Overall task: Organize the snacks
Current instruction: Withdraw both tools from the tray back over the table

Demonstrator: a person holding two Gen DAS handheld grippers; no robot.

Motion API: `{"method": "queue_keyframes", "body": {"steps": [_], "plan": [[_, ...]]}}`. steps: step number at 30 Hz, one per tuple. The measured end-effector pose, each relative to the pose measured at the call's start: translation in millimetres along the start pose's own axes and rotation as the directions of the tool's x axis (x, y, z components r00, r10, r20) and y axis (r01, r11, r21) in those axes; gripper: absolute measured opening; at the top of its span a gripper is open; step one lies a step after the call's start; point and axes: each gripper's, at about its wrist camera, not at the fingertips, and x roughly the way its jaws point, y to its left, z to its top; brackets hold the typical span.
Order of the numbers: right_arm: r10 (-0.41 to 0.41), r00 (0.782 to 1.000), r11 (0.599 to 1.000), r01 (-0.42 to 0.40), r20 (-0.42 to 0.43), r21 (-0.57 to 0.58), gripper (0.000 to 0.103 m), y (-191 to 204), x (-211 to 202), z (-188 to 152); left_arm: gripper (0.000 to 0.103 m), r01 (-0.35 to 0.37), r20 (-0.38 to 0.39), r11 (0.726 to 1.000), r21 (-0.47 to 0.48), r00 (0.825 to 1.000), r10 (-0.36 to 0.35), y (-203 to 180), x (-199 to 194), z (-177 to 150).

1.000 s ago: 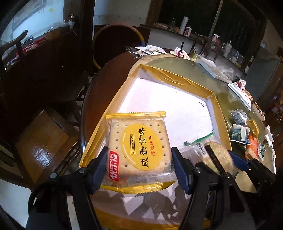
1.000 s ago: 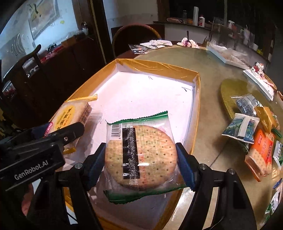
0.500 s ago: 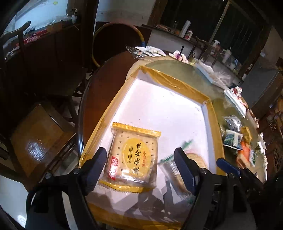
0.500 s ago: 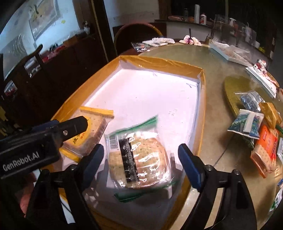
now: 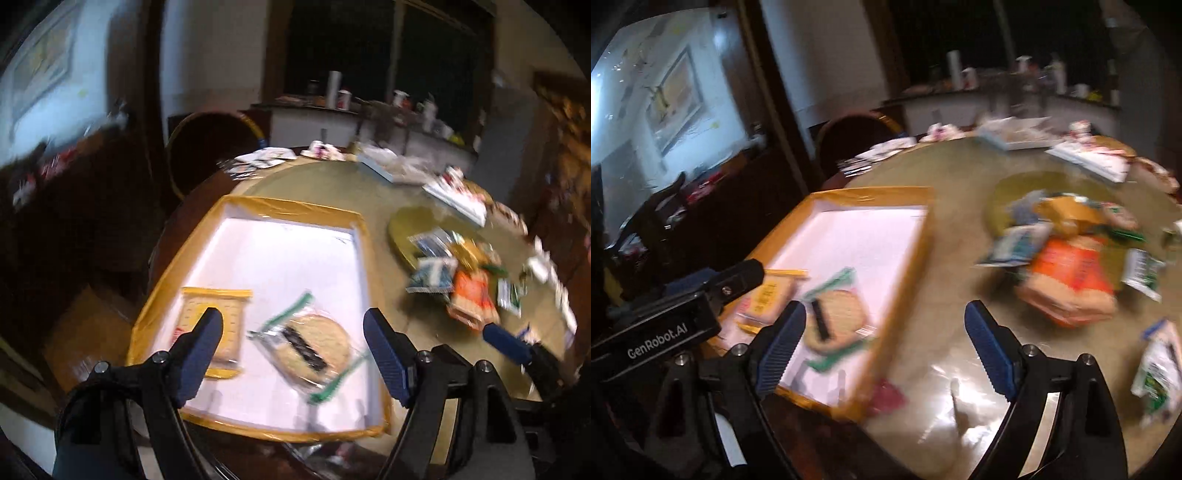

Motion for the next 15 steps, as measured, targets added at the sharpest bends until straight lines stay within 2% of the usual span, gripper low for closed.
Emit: {"method": "queue_keyframes", "body": {"steps": [4,8,15], "plan": [[-0.046,0.999,0.998,0.045,0.008,0.035,0.088,-33.7,-25.6,-17.3,0.079,0.025,0.007,0.996,0.088,1.000,-0.025,-42.4,-5.9,-10.1],[-0.108,0.994,0.993,0.106,0.032,0.057,0.088,-61.7,-52.5,-29.9,0.079,0.068,-0.020,0.989,0.130,0.998,-0.066,-72.0,-7.8,-18.6],[-0.169,0.986,0.982,0.168,0.004,0.087,0.088,-98.7,-81.4,-39.0,0.079,0.161,-0.066,0.977,0.136,0.986,-0.154,-97.5,-11.3,-29.3]]}}
